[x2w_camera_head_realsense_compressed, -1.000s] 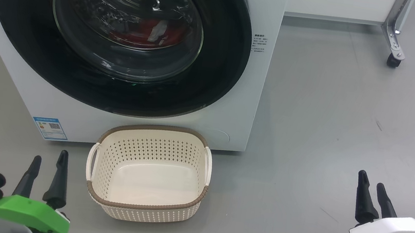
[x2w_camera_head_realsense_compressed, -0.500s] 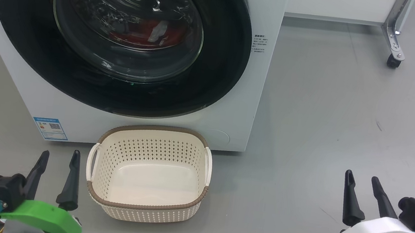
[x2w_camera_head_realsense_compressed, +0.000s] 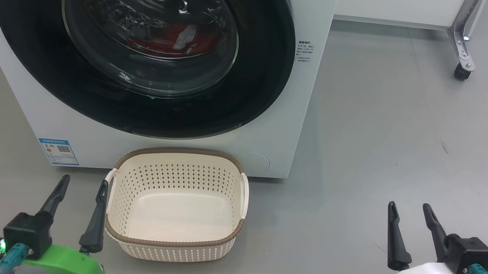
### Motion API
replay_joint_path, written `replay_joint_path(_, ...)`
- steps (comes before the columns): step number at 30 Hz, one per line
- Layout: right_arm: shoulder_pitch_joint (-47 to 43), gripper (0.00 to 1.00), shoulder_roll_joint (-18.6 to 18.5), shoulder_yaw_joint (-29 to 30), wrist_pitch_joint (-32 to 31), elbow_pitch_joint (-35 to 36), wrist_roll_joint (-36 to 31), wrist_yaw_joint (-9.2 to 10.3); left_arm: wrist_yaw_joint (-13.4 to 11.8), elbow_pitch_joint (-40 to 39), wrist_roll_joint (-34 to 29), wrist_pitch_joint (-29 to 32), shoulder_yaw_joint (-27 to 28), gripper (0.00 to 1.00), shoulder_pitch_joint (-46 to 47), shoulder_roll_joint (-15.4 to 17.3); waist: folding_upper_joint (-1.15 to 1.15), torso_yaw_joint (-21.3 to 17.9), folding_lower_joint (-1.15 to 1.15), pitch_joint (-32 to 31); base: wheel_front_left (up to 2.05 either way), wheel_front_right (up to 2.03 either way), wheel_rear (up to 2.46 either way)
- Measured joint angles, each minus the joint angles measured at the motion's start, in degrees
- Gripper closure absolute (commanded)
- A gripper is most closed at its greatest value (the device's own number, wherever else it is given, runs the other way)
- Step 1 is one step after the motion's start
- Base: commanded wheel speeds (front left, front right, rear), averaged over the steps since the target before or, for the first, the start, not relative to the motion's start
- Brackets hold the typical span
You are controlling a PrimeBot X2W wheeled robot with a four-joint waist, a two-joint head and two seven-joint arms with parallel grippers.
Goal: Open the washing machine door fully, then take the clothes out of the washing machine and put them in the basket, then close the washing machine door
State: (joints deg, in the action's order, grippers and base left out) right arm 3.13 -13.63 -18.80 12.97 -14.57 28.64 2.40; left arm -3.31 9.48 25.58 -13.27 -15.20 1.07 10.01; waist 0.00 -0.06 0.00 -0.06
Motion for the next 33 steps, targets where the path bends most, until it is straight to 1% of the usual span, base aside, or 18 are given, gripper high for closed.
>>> replay_joint_path(4, 0.00, 0.00, -0.08, -0.82, 0.70, -0.01, -2.31, 0.78, -0.70, 0.26, -2.24, -1.00, -0.49, 0.00, -0.03, -0.02, 0.00, -0.10, 0.00, -0.04, 0.00, 0.00, 0.00)
replay_joint_path(6, 0.00, 0.00, -0.03, -0.89, 0.96, -0.01, -2.80, 0.79, -0.94, 0.35, -2.98, -1.02, -0.57, 0.00, -0.04, -0.03, 0.00, -0.15, 0.00, -0.08, 0.00, 0.00, 0.00)
replay_joint_path(14, -0.02, 0.00, 0.07, -0.81, 0.97, -0.19, -2.81, 0.88, -1.02, 1.29, -2.98, -1.02, -0.27, 0.00, -0.06, -0.14, 0.00, -0.32, 0.00, -0.21, 0.00, 0.00, 0.00)
replay_joint_path(15, -0.02, 0.00, 0.09, -0.76, 0.97, -0.22, -2.81, 1.21, -1.02, 1.35, -2.98, -1.02, -0.23, 0.00, -0.06, -0.18, 0.00, -0.33, 0.00, -0.22, 0.00, 0.00, 0.00)
replay_joint_path(19, -0.04, 0.00, 0.14, -0.46, 0.97, -0.36, -2.92, 1.43, -1.44, 1.96, -2.92, -1.03, 0.01, 0.00, -0.08, -0.33, 0.00, -0.41, 0.00, -0.24, 0.00, 0.00, 0.00)
replay_joint_path(20, -0.04, 0.00, 0.14, -0.38, 0.97, -0.40, -2.99, 1.79, -1.45, 2.11, -2.92, -1.03, 0.09, 0.00, -0.08, -0.35, 0.00, -0.42, 0.00, -0.25, 0.00, 0.00, 0.00)
replay_joint_path(33, -0.14, 0.00, 0.58, 0.09, 0.98, -0.60, -3.07, 1.87, -1.51, 2.92, -2.91, -1.10, 0.31, 0.00, -0.09, -0.64, 0.00, -0.51, 0.00, -0.25, 0.00, 0.00, 0.00)
